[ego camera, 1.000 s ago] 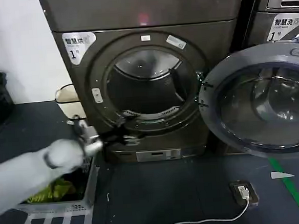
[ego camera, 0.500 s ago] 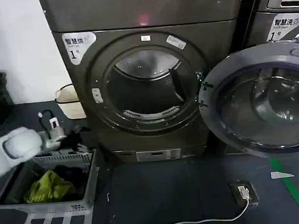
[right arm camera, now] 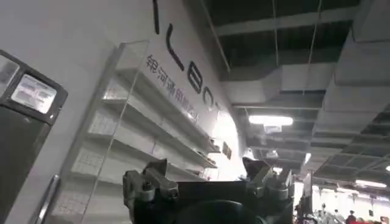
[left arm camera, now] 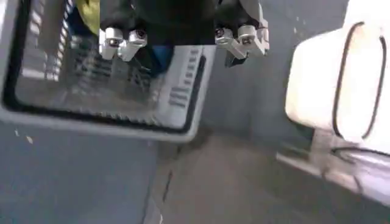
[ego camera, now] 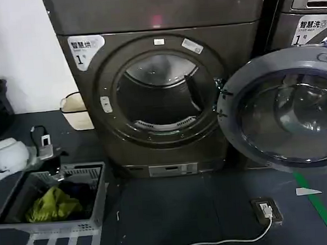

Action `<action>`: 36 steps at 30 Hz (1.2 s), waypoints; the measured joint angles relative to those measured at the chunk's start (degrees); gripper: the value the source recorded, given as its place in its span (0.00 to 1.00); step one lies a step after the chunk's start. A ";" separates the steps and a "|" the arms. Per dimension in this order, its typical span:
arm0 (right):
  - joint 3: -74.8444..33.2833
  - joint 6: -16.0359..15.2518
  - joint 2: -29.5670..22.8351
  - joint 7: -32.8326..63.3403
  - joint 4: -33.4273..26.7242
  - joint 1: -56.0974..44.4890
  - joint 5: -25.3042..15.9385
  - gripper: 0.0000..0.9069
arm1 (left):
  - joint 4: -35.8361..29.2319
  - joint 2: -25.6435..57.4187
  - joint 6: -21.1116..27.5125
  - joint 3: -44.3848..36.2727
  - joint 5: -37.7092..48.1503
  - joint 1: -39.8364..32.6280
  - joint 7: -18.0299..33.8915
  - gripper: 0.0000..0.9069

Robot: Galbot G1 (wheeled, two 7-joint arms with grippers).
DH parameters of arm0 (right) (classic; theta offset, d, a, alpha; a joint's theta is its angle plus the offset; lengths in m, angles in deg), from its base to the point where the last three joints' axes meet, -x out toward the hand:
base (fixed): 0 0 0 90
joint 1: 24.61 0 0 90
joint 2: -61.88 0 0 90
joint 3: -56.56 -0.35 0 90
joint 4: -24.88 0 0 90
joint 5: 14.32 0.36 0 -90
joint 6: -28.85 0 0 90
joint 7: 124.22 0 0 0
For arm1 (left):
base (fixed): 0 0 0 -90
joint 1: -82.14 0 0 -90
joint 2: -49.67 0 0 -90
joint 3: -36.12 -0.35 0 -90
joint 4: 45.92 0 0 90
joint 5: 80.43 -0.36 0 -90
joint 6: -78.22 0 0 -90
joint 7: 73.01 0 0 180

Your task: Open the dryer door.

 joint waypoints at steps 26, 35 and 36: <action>0.13 0.43 0.12 -0.21 -1.12 0.52 -0.05 1.00 | 7.37 3.14 -5.59 -5.15 -9.38 -4.43 -4.08 1.00; 0.08 0.61 -0.24 -0.41 -0.92 0.42 -0.05 1.00 | 7.61 2.62 -5.53 -4.64 -9.10 -3.92 -4.36 1.00; 0.05 0.62 -0.24 -0.44 -0.92 0.40 -0.05 1.00 | 7.63 2.60 -5.55 -4.63 -9.06 -3.87 -4.43 1.00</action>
